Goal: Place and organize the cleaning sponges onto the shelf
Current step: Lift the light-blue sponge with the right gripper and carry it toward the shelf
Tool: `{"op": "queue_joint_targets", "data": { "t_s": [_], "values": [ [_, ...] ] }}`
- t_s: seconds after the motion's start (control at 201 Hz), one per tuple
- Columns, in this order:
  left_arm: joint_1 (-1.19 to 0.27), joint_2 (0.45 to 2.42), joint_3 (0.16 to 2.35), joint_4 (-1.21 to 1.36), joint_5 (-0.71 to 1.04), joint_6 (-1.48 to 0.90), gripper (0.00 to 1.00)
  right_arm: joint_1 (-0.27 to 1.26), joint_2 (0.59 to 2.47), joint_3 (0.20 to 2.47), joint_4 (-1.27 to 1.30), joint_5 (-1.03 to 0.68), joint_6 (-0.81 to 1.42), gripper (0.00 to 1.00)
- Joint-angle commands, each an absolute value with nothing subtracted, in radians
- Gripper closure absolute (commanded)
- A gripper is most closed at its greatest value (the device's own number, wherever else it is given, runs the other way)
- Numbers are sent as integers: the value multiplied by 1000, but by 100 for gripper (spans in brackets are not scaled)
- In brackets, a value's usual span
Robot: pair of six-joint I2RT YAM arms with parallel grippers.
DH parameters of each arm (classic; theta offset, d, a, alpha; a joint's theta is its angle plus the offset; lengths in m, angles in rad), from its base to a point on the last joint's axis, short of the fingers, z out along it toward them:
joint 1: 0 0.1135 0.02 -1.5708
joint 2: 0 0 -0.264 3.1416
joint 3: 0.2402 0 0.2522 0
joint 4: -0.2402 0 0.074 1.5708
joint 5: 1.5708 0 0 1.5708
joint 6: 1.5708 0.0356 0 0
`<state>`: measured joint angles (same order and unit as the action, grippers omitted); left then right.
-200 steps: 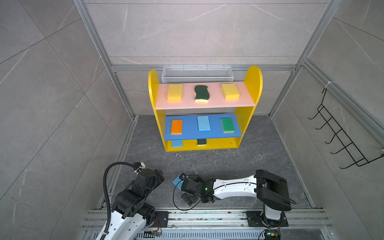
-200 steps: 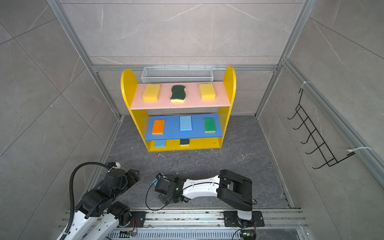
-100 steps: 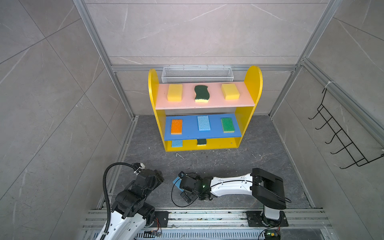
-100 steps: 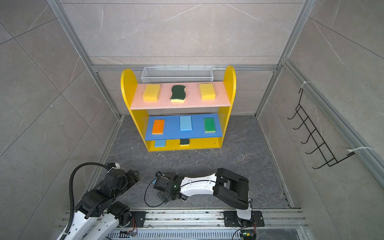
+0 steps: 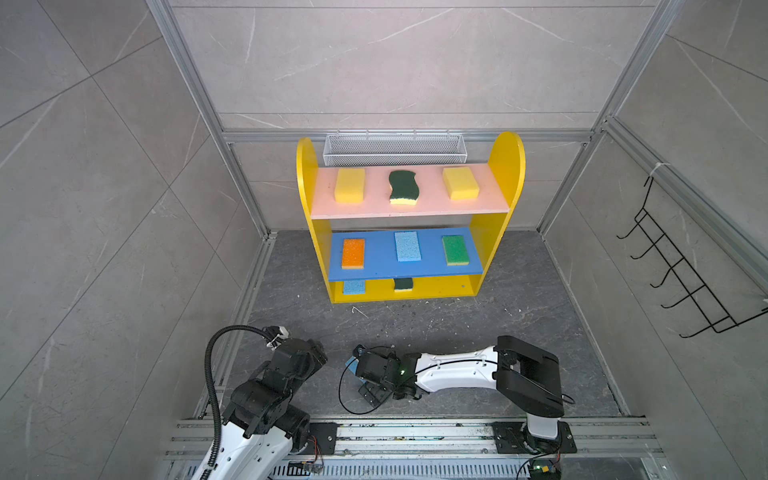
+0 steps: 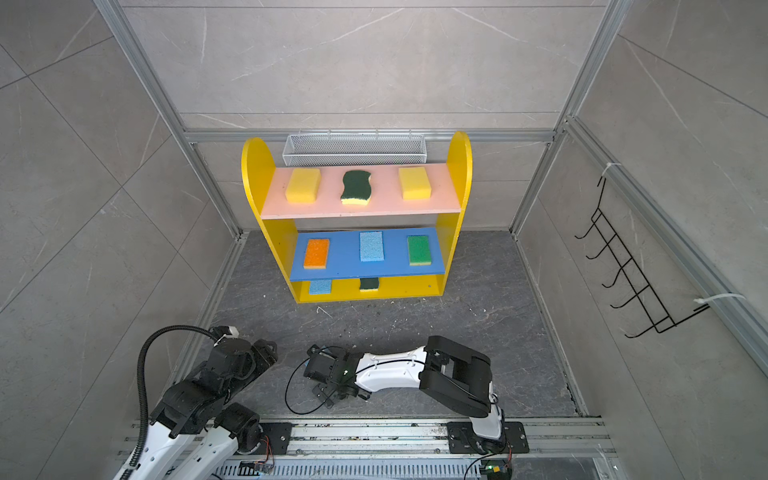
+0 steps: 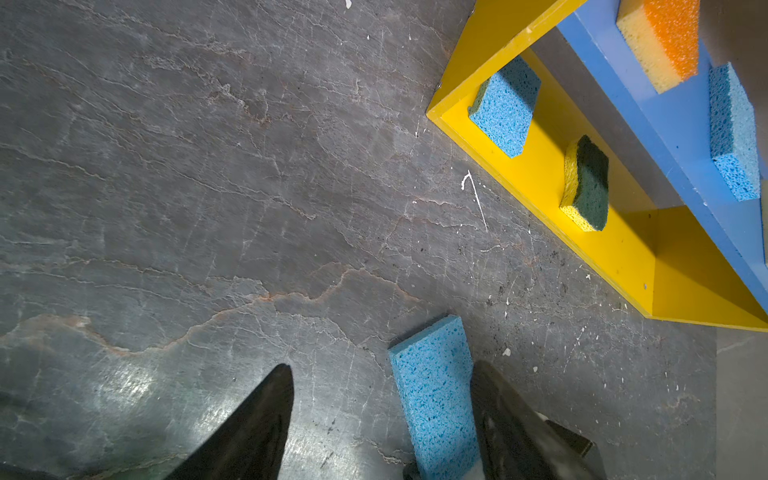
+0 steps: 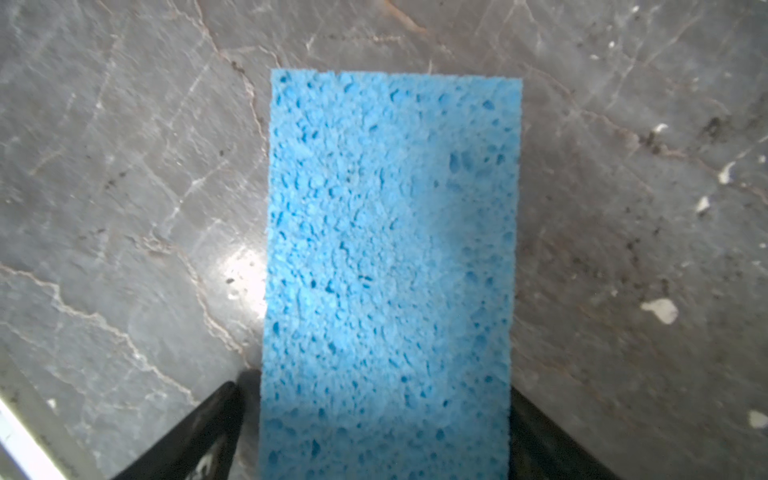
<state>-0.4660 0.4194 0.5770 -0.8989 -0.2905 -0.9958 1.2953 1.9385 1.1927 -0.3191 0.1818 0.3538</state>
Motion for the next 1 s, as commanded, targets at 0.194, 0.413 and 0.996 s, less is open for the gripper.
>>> {"op": "queue_joint_targets", "data": {
  "t_s": [0.194, 0.413, 0.996],
  "values": [
    [-468, 400, 610, -922, -327, -1007, 30, 1298, 1972, 1216, -383, 184, 336, 16],
    [-468, 382, 606, -928, -331, -1014, 29, 1298, 1947, 1191, -382, 197, 331, 25],
    [-468, 321, 609, -986, -341, -1015, 29, 1296, 1794, 1095, -350, 311, 410, 37]
  ]
}}
